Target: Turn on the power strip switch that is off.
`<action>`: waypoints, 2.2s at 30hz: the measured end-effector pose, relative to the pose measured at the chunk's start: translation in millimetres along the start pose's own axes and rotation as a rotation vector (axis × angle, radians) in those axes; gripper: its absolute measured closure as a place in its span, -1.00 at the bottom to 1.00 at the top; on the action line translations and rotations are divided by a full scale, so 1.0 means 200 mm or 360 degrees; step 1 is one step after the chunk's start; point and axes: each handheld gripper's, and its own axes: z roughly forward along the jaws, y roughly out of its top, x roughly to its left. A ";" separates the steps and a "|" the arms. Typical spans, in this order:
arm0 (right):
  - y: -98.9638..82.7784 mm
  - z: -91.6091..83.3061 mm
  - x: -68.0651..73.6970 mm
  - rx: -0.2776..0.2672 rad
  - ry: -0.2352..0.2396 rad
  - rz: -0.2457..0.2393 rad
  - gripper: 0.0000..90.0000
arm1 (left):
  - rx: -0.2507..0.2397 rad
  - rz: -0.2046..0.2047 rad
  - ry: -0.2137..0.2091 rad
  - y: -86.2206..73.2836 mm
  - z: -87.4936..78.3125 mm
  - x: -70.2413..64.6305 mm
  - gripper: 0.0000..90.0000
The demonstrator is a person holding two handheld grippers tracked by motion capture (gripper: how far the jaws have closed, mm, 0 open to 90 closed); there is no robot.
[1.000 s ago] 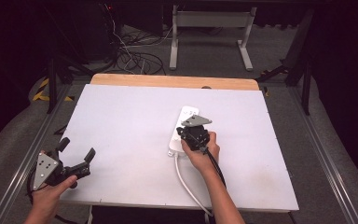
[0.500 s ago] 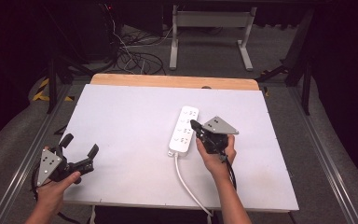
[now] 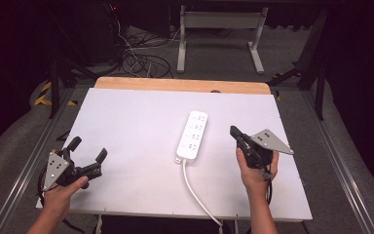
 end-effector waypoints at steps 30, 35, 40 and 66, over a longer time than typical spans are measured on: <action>-0.03 -0.10 -0.17 -0.0185 -0.0161 0.0092 -0.34 | -0.0002 -0.0001 0.0006 0.00 0.00 0.00 -0.92; -0.03 -0.11 -0.19 -0.0229 -0.0181 0.0120 -0.59 | 0.0000 0.0004 0.0009 0.00 0.00 0.00 -0.92; -0.04 -0.07 -0.21 -0.0155 -0.0202 0.0134 -0.63 | 0.0000 -0.0001 0.0012 0.00 0.00 0.00 -0.92; -0.10 -0.04 -0.22 -0.0196 -0.0290 0.0024 -0.90 | -0.0010 -0.0010 0.0033 0.00 -0.01 0.01 -0.92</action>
